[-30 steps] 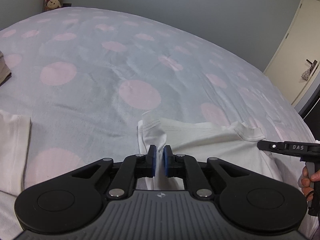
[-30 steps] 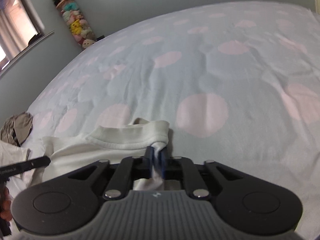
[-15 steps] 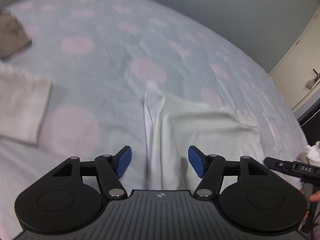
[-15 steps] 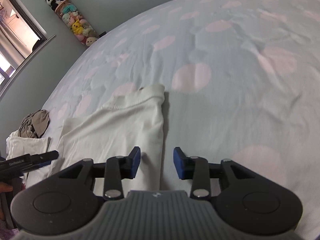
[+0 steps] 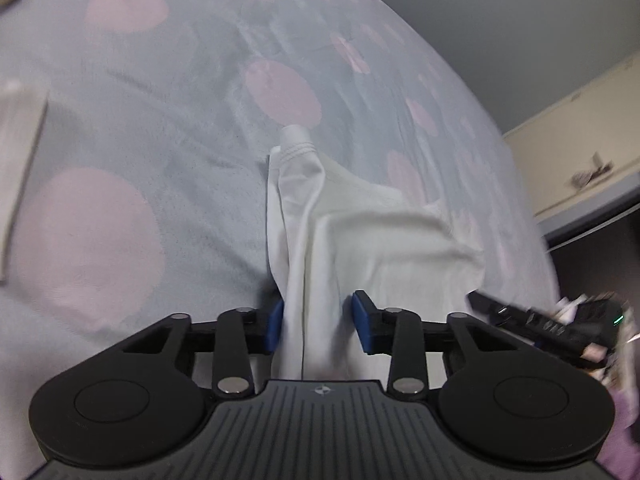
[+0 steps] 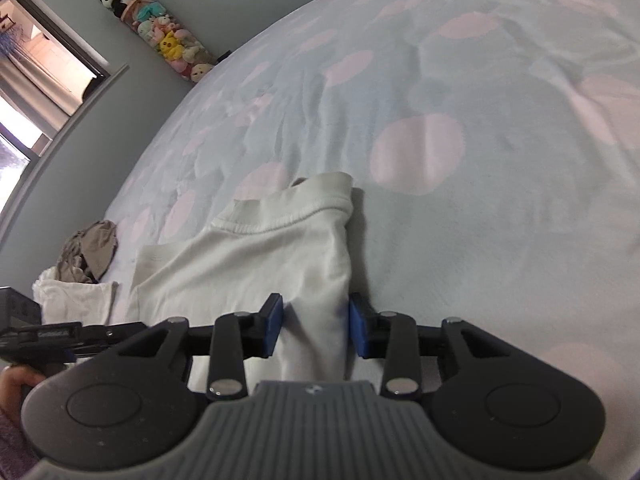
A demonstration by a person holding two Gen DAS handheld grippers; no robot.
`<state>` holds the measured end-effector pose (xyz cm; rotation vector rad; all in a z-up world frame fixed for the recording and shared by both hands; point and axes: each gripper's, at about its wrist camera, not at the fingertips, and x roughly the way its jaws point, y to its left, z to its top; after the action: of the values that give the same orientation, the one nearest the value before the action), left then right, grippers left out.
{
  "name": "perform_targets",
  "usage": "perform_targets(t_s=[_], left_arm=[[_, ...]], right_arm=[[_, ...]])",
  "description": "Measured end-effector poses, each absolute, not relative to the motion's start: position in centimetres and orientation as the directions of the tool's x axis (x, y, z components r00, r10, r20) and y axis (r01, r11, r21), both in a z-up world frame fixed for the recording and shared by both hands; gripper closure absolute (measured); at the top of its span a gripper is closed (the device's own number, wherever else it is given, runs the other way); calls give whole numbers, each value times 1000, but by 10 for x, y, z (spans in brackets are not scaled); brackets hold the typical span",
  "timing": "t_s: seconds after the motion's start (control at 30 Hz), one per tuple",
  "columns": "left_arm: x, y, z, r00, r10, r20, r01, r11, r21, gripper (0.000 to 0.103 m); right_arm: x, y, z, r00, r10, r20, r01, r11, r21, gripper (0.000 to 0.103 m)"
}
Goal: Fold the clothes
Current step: 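Grasp the collar edge with both grippers and lift the shirt up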
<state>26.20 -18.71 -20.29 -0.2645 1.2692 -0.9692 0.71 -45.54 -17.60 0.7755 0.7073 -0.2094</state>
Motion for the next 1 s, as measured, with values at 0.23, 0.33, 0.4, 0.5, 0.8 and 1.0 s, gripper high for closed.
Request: perform_targets(t_s=[0.23, 0.33, 0.4, 0.5, 0.8, 1.0], left_arm=[[274, -204, -219, -91, -774, -626, 419, 541, -729, 89], [272, -208, -214, -76, -773, -630, 446, 539, -715, 94], [266, -206, -206, -46, -771, -635, 478, 541, -692, 95], [254, -204, -184, 2, -776, -631, 533, 534, -656, 95], [199, -196, -85, 145, -811, -566, 715, 482, -507, 96], [148, -202, -5, 182, -860, -476, 818, 401, -412, 96]], right_arm=[[17, -468, -187, 771, 156, -617, 386, 656, 648, 77], [20, -470, -190, 777, 163, -608, 391, 632, 669, 92], [18, -471, -188, 787, 157, -597, 393, 619, 680, 95], [12, -466, -176, 806, 135, -576, 377, 632, 677, 96], [-26, -426, -95, 890, 25, -456, 276, 766, 581, 96], [-83, -415, -36, 940, -45, -339, 237, 799, 552, 96]])
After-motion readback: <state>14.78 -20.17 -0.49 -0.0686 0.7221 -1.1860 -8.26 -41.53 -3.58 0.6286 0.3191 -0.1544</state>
